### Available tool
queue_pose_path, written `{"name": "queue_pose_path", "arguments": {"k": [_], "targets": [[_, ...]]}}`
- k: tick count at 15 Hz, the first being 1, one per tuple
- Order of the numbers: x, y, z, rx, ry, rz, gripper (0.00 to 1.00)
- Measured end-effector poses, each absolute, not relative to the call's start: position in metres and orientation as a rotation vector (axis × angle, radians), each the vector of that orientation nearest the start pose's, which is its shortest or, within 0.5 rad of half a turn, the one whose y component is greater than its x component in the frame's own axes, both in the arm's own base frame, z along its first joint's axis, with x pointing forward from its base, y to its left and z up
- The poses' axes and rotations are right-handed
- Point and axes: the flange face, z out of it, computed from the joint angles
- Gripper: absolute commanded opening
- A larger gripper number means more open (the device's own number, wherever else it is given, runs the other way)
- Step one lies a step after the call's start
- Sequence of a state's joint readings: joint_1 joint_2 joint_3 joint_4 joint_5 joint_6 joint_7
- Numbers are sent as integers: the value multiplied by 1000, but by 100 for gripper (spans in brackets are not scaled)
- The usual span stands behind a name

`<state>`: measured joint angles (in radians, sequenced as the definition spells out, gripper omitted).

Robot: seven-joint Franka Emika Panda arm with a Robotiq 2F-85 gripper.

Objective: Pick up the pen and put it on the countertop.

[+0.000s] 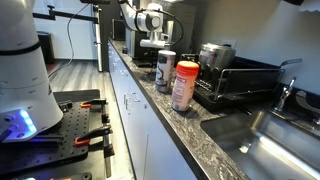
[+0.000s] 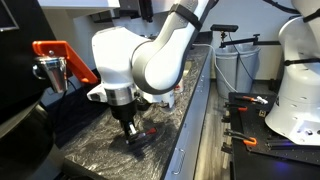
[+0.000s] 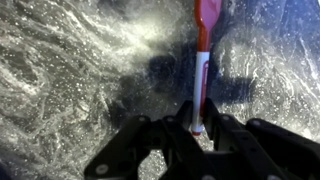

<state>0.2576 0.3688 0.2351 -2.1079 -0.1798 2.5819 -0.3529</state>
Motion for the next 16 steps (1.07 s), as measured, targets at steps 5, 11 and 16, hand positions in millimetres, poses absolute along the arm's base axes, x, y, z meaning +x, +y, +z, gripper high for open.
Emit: {"name": "queue_pose_path", "arguments": {"k": [5, 11, 16], "targets": [[523, 277, 249, -2788, -1460, -176, 4], [535, 262, 256, -2806, -1372, -236, 17], [536, 262, 259, -2805, -1360, -244, 17]]}}
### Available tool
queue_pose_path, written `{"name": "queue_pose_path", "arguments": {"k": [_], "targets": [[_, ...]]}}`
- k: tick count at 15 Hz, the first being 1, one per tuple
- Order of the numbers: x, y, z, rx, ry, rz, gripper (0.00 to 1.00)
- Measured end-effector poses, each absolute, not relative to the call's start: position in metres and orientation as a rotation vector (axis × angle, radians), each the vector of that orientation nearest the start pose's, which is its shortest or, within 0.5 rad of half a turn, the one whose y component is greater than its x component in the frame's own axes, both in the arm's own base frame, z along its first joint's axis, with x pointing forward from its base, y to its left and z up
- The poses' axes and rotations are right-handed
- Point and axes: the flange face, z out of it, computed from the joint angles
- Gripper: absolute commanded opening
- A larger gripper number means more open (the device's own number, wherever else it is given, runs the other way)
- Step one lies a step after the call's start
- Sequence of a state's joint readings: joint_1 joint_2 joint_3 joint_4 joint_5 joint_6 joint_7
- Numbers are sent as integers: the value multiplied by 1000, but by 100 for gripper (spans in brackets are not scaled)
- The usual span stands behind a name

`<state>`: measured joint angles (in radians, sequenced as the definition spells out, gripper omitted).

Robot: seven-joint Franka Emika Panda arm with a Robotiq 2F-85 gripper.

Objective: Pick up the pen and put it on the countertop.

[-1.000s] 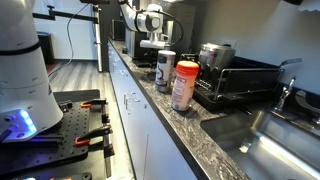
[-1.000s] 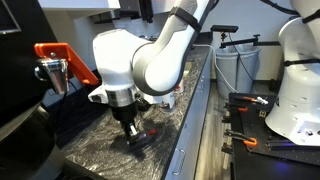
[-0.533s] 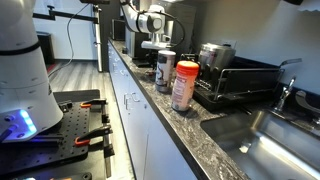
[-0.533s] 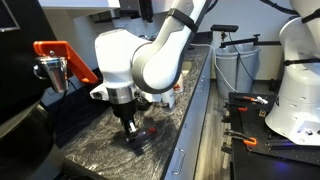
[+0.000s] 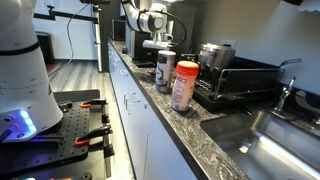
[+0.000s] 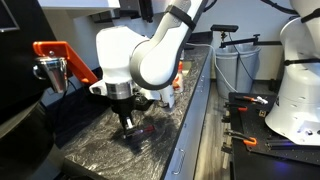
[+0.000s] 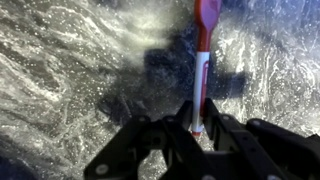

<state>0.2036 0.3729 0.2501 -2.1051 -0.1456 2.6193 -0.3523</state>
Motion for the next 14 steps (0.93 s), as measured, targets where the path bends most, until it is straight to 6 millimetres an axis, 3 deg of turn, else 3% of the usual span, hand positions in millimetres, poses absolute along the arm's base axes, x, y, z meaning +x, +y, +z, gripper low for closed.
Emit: {"name": "queue_pose_path", "arguments": {"k": [1, 14], "targets": [[536, 262, 259, -2805, -1360, -244, 4], [534, 258, 239, -2813, -1346, -177, 4]]}}
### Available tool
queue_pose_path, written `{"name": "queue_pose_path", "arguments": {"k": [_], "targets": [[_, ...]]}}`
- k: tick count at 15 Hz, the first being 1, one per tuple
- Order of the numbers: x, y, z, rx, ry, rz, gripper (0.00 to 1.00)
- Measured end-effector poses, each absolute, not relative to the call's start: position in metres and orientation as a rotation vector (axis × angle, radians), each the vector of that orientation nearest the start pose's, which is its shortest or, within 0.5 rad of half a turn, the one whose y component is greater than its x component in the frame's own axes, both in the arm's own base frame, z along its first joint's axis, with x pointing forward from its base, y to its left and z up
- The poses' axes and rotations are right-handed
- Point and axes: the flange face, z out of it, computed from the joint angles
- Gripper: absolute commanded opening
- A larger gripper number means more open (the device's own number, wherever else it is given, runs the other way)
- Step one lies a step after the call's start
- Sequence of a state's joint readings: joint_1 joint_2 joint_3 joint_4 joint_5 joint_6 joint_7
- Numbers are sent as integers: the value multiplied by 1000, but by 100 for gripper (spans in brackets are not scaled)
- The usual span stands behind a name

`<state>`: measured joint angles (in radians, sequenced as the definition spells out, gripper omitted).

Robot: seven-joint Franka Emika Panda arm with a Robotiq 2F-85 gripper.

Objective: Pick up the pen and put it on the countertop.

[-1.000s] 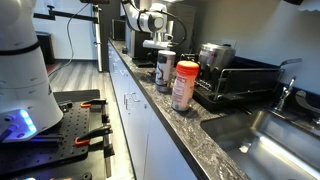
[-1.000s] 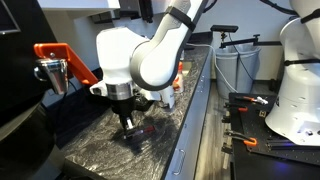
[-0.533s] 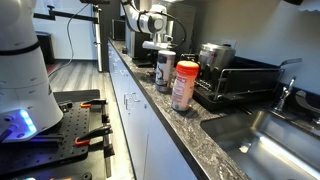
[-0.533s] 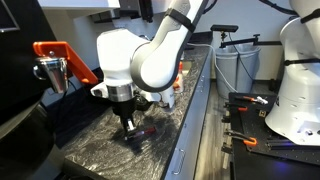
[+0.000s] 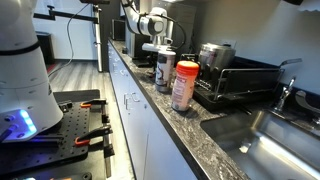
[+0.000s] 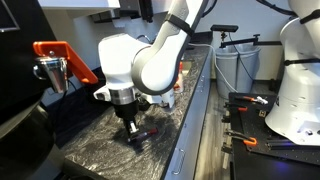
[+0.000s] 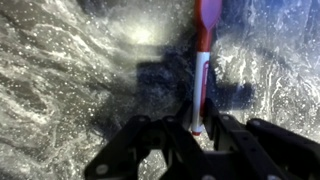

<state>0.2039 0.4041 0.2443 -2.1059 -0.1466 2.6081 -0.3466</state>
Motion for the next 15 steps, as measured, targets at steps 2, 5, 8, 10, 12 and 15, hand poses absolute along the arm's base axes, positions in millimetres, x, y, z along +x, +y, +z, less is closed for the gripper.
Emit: {"name": "queue_pose_path", "arguments": {"k": [2, 5, 8, 10, 12, 15], "targets": [[533, 257, 238, -2815, -1346, -161, 4], [531, 256, 236, -2818, -1346, -133, 49], [531, 255, 235, -2819, -1346, -120, 71], [531, 255, 236, -2819, -1345, -121, 86], [531, 256, 238, -2821, -1342, -126, 99], [530, 256, 245, -2831, -1327, -142, 100]]}}
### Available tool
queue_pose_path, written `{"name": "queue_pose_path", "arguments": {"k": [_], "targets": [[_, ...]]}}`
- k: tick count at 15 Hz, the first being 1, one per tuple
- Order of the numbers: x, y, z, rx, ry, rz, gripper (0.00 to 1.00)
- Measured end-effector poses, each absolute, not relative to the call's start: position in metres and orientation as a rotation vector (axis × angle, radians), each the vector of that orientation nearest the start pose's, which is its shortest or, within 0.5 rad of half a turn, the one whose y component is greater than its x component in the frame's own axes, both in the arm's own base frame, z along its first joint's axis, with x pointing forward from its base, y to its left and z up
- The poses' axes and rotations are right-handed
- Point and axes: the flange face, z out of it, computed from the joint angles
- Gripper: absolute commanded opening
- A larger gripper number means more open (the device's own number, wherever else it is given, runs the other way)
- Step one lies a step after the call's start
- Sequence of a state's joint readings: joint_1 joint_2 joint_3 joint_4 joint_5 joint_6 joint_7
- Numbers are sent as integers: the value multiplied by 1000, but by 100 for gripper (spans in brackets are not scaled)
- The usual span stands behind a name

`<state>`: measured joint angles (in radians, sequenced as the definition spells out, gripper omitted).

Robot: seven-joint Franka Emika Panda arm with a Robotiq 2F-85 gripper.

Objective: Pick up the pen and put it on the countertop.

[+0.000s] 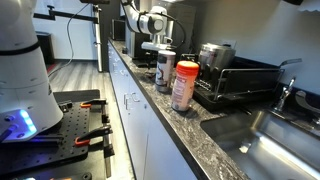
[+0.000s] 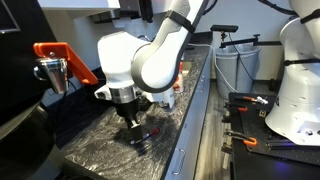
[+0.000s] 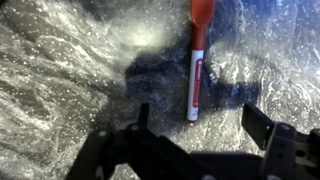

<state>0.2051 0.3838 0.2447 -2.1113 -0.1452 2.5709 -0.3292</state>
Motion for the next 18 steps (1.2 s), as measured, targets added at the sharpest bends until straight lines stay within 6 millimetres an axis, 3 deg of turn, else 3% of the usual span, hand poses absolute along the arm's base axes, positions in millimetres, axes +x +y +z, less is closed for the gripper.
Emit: {"name": "queue_pose_path", "arguments": {"k": [5, 12, 18], "targets": [[519, 256, 264, -2851, -1314, -156, 100], [485, 262, 287, -2840, -1333, -152, 100], [484, 262, 285, -2838, -1333, -144, 100]]}}
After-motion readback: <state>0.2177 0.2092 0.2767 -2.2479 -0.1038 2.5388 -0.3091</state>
